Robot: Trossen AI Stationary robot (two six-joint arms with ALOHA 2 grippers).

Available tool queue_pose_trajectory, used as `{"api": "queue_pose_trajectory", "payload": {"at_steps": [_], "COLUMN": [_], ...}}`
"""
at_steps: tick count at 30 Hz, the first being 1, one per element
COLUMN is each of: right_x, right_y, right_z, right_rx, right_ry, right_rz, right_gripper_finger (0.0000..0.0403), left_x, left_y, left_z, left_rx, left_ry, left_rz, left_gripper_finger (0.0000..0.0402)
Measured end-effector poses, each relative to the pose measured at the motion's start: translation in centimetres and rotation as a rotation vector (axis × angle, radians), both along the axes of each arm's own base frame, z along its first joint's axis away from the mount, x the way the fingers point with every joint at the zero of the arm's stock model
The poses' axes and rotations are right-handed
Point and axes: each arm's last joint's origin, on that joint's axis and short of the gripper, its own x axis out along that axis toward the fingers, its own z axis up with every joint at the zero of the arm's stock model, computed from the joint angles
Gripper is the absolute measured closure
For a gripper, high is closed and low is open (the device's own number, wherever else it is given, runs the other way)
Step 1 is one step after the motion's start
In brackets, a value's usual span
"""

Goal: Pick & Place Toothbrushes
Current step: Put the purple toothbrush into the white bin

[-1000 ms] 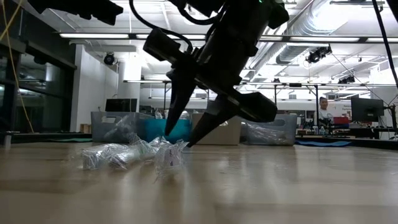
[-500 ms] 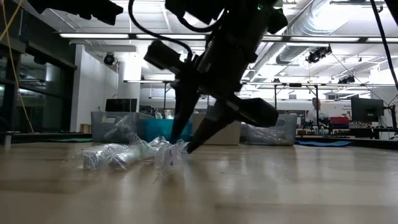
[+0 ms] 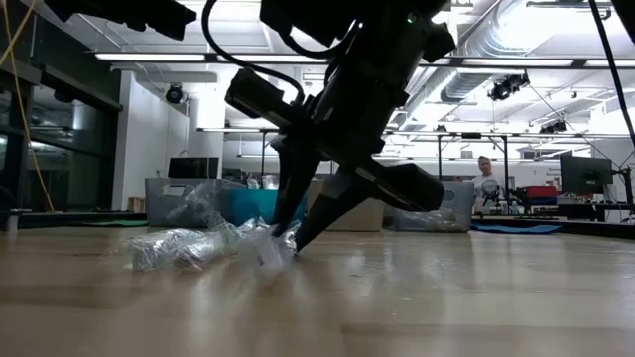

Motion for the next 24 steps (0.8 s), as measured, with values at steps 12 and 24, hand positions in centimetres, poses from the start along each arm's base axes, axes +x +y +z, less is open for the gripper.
{"api": "queue_pose_trajectory", "payload": {"at_steps": [12, 24], "right_x": [-0.1, -2.4], "right_y": [-0.1, -1.5], "right_z": [0.2, 6.6], "right_rx": [0.021, -0.056], "right_ry": [0.005, -0.024], "right_rz": [-0.03, -0.107], "right_gripper_finger": [0.0393, 0.0402], "left_x": [0.0, 0.0], "left_y": [0.0, 0.0], "left_z": [0.0, 0.0], "left_rx": [0.0, 0.0], "left_ry": [0.0, 0.0], "left_rz": [0.0, 0.001], "left_gripper_finger": [0.0307, 0.0307]}}
